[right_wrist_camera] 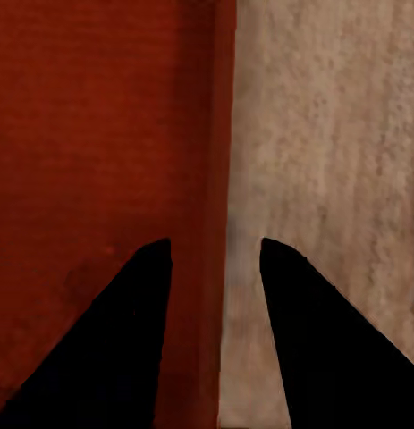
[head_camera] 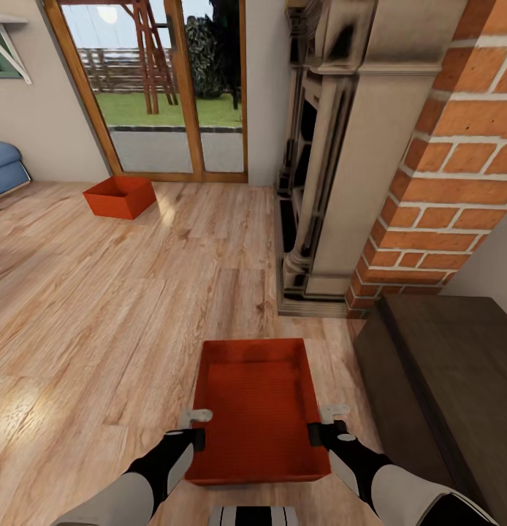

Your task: Move the two storage containers from the living room to the garage. In the garage, place one container on the floor and stack the other container on top of it (either order is fine).

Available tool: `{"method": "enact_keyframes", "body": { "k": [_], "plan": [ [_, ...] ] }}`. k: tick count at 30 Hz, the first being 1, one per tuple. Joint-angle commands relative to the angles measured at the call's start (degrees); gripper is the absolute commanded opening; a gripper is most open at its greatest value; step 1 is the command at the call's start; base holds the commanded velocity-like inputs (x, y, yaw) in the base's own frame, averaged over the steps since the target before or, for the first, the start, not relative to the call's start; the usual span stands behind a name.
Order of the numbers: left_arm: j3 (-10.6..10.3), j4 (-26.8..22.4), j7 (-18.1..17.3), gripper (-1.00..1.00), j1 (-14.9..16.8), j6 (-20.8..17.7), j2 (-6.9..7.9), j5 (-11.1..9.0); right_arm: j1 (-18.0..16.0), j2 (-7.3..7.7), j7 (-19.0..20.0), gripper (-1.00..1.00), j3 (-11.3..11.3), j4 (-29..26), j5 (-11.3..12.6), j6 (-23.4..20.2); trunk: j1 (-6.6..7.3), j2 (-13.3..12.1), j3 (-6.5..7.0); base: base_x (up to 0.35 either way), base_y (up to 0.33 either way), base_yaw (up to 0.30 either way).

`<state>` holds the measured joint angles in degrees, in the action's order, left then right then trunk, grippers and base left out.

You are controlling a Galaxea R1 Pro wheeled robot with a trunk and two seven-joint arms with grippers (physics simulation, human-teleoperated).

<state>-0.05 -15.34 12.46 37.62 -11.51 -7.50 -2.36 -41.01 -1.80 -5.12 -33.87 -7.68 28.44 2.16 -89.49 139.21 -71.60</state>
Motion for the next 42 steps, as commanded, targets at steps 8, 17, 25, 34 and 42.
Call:
{"method": "enact_keyframes", "body": {
  "k": [8, 17, 25, 34, 42],
  "plan": [
    [0.22, 0.22, 0.68, -1.00, 0.00, 0.32, -0.20, 0.16, -0.03, 0.04, -0.20, -1.00, -0.49, 0.03, 0.57, 0.14, 0.01, 0.02, -0.04, 0.000, 0.000, 0.000],
    [0.30, -0.20, 1.05, -1.00, 0.00, 0.20, -0.17, 0.15, -0.03, 0.16, -0.24, -1.00, -0.41, 0.03, 0.57, 0.13, 0.01, 0.02, -0.04, 0.000, 0.000, 0.000],
    [0.15, 0.04, 0.82, -1.00, 0.00, 0.05, -0.10, 0.04, -0.03, 0.35, -0.24, -1.00, -0.41, 0.03, 0.58, 0.14, 0.45, -0.79, 0.32, 0.000, 0.000, 0.000],
    [0.14, 0.05, 0.62, -1.00, 0.00, 0.04, -0.06, 0.00, -0.03, 0.48, -0.19, -1.00, -0.41, 0.03, 0.57, 0.14, 2.43, -4.40, 1.94, 0.000, 0.000, 0.000],
    [0.14, 0.05, 0.40, -1.00, 0.00, 0.01, 0.03, -0.01, -0.03, 0.57, -0.16, -1.00, -0.38, -0.02, 0.57, 0.21, 4.18, -7.61, 3.37, 0.000, 0.000, 0.000]
  ]
}}
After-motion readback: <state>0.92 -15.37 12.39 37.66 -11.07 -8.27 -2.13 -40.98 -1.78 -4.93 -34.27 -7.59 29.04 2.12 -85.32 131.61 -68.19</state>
